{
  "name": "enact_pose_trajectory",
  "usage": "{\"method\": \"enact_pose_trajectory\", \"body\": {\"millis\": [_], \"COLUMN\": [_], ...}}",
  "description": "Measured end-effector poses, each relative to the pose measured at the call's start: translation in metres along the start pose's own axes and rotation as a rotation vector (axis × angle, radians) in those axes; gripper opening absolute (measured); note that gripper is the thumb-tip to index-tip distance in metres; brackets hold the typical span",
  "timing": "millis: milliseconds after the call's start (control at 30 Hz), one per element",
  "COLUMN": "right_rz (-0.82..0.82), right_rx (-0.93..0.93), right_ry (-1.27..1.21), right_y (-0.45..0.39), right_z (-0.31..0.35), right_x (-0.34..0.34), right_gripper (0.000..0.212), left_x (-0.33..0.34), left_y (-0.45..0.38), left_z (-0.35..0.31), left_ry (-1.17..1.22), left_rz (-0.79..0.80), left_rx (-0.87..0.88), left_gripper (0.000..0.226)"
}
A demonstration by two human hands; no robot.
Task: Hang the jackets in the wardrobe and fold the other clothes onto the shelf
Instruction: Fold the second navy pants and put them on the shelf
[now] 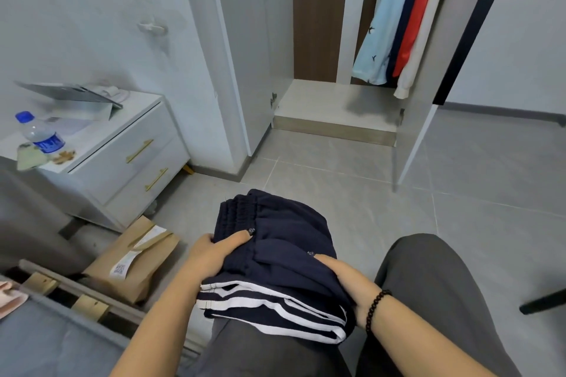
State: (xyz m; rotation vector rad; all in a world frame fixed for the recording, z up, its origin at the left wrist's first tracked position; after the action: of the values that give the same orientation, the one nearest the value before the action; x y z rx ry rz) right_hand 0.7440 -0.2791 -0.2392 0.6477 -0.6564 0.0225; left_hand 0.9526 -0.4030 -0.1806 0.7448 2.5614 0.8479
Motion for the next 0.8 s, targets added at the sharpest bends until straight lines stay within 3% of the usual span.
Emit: {"method": "enact_pose_trajectory", "body": {"millis": [100, 167, 233, 300, 367, 467, 600, 800], "right_rz": [-0.072, -0.126, -0.149, -0.148, -0.138, -0.131, -0.090, 0.010], "right_rx": [-0.144, -0.227, -0.292, -0.333, -0.352, -0.348, -0.315, -0.195], "right_ry": [0.201, 0.284, 0.338, 0.378, 0.401, 0.395, 0.205, -0.037], "right_y": [0.010, 0.015, 0.019, 0.022, 0.024, 0.027, 0.032, 0.037], "right_z": [0.009, 0.014, 0.016, 0.016, 0.014, 0.010, 0.000, -0.008], "right_x": [0.006, 0.011, 0.016, 0.023, 0.027, 0.030, 0.027, 0.023], "right_gripper": [0.055, 0.057, 0.055, 0.050, 0.050, 0.050, 0.049, 0.069], "left_x": [-0.009, -0.007, 0.014, 0.048, 0.080, 0.107, 0.112, 0.105], "left_y": [0.002, 0.004, -0.001, -0.013, -0.035, -0.068, -0.100, -0.117], "left_z": [-0.027, -0.061, -0.095, -0.118, -0.127, -0.126, -0.115, -0.105], "left_ry": [-0.397, -0.727, -0.850, -0.941, -1.130, -1.379, -1.509, -1.409], "left_rz": [-0.149, -0.233, -0.128, 0.066, 0.194, 0.302, 0.398, 0.411], "left_rx": [0.011, 0.163, 0.367, 0.458, 0.407, 0.194, -0.104, 0.081], "left_gripper": [0.106, 0.102, 0.085, 0.066, 0.056, 0.060, 0.066, 0.024]}}
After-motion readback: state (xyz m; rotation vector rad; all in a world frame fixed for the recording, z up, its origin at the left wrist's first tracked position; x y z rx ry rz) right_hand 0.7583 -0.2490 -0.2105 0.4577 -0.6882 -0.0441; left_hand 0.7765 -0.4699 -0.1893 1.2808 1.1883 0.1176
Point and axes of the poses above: each hand's wrist, its own y-axis away from the middle knuckle, its own x-axis out of the palm, z = x × y, the point moved 1 cm from there along -y, towards the middle knuckle, and after that the axes turned 14 degrees about z, right-handed, at the moved point
